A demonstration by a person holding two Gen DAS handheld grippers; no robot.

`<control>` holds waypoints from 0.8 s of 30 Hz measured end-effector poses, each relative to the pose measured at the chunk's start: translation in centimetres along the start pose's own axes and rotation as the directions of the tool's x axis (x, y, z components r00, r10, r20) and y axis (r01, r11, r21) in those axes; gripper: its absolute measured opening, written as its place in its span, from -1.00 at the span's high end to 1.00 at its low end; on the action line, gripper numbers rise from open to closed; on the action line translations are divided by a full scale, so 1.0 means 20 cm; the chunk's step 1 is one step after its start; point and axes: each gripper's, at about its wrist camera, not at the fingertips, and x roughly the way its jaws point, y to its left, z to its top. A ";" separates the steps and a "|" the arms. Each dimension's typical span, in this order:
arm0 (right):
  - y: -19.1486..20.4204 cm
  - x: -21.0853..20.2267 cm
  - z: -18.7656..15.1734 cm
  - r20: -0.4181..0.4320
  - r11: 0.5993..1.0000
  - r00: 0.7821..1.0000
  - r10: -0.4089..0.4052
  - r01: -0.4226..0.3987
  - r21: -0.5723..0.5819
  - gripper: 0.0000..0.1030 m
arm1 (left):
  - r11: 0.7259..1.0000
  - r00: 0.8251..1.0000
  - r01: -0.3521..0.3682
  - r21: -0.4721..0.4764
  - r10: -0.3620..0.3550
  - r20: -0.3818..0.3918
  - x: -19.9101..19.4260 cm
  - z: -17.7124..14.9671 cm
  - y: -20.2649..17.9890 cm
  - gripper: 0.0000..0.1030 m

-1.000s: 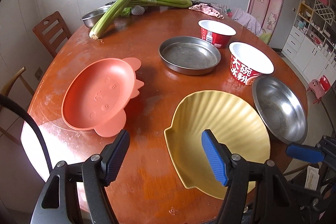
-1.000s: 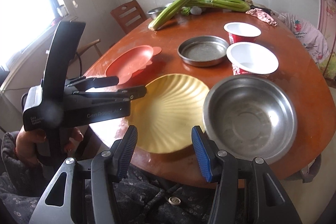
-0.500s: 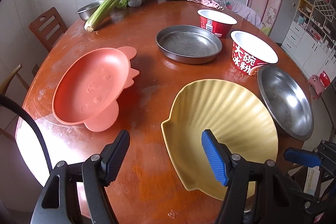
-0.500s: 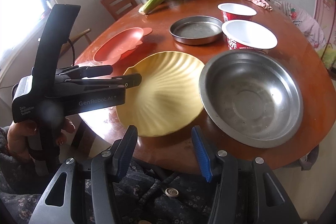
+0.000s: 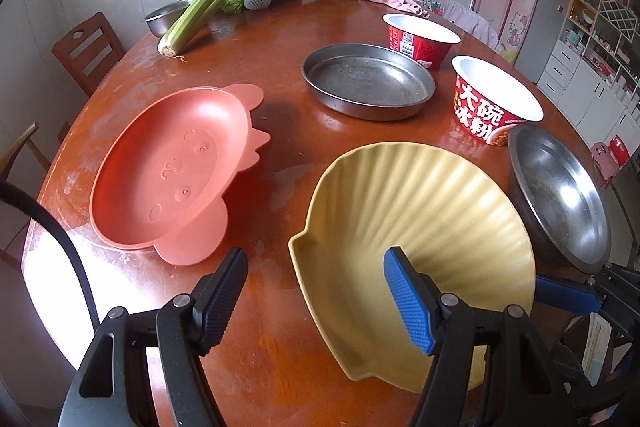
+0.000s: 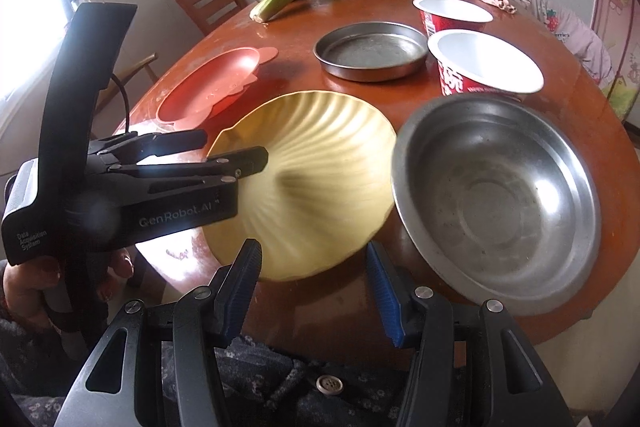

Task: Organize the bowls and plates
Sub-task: 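Grasp the rim of the yellow shell-shaped plate with the left tool, then lift the yellow plate with the left tool and carry it over the orange plate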

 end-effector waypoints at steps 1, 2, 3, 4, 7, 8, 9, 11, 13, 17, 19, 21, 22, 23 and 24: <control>0.01 0.01 0.01 0.002 1.000 1.000 -0.005 0.005 -0.008 -0.08 | 1.000 1.000 -0.001 -0.004 0.001 -0.002 0.01 0.00 0.01 -0.37; 0.02 0.02 0.02 0.003 1.000 1.000 -0.005 0.005 -0.015 -0.08 | 1.000 1.000 -0.002 -0.008 0.002 -0.003 0.01 0.00 0.02 -0.37; 0.03 0.04 0.03 0.001 1.000 1.000 -0.007 0.007 -0.022 -0.08 | 1.000 1.000 -0.001 -0.010 0.001 -0.002 0.01 0.00 0.03 -0.36; 0.04 0.05 0.04 0.001 1.000 1.000 -0.008 0.008 -0.028 -0.08 | 1.000 1.000 0.003 -0.014 -0.003 -0.007 0.02 0.00 0.04 -0.36; 0.08 0.08 0.06 -0.005 0.999 1.000 -0.003 0.003 -0.052 -0.08 | 1.000 1.000 -0.001 -0.012 0.001 -0.010 0.02 -0.01 0.06 -0.36; 0.09 0.10 0.08 -0.006 0.998 1.000 0.000 0.000 -0.058 -0.08 | 1.000 1.000 0.002 -0.013 -0.002 -0.013 0.03 -0.01 0.07 -0.36; 0.10 0.11 0.08 -0.009 0.998 1.000 0.000 -0.001 -0.062 -0.08 | 1.000 1.000 0.006 -0.019 -0.006 -0.012 0.03 -0.01 0.08 -0.36; 0.11 0.13 0.10 -0.016 0.997 1.000 0.001 -0.002 -0.071 -0.08 | 1.000 1.000 0.009 -0.025 -0.009 -0.014 0.03 -0.01 0.10 -0.36; 0.12 0.15 0.12 -0.018 0.997 1.000 0.005 -0.007 -0.078 -0.08 | 0.999 1.000 0.008 -0.036 -0.009 -0.015 0.04 0.00 0.12 -0.36; 0.13 0.19 0.15 -0.025 0.996 1.000 0.011 -0.013 -0.092 -0.09 | 0.999 1.000 0.023 -0.046 -0.024 -0.013 0.04 0.00 0.15 -0.36; 0.14 0.20 0.16 -0.028 0.995 0.999 0.018 -0.021 -0.097 -0.09 | 0.998 0.999 0.043 -0.051 -0.044 -0.017 0.04 0.00 0.15 -0.36; 0.14 0.21 0.16 -0.027 0.994 0.999 0.025 -0.028 -0.106 -0.09 | 0.997 0.998 0.053 -0.049 -0.054 -0.017 0.04 -0.01 0.14 -0.36; 0.15 0.21 0.16 -0.025 0.994 0.999 0.026 -0.029 -0.110 -0.09 | 0.998 0.999 0.047 -0.044 -0.047 -0.015 0.03 0.00 0.13 -0.36; 0.15 0.20 0.15 -0.020 0.993 1.000 0.024 -0.026 -0.115 -0.09 | 0.998 0.999 0.043 -0.041 -0.043 -0.013 0.03 -0.01 0.13 -0.36; 0.15 0.19 0.15 -0.017 0.993 1.000 0.026 -0.028 -0.117 -0.09 | 0.998 0.999 0.044 -0.042 -0.045 -0.010 0.02 -0.01 0.13 -0.36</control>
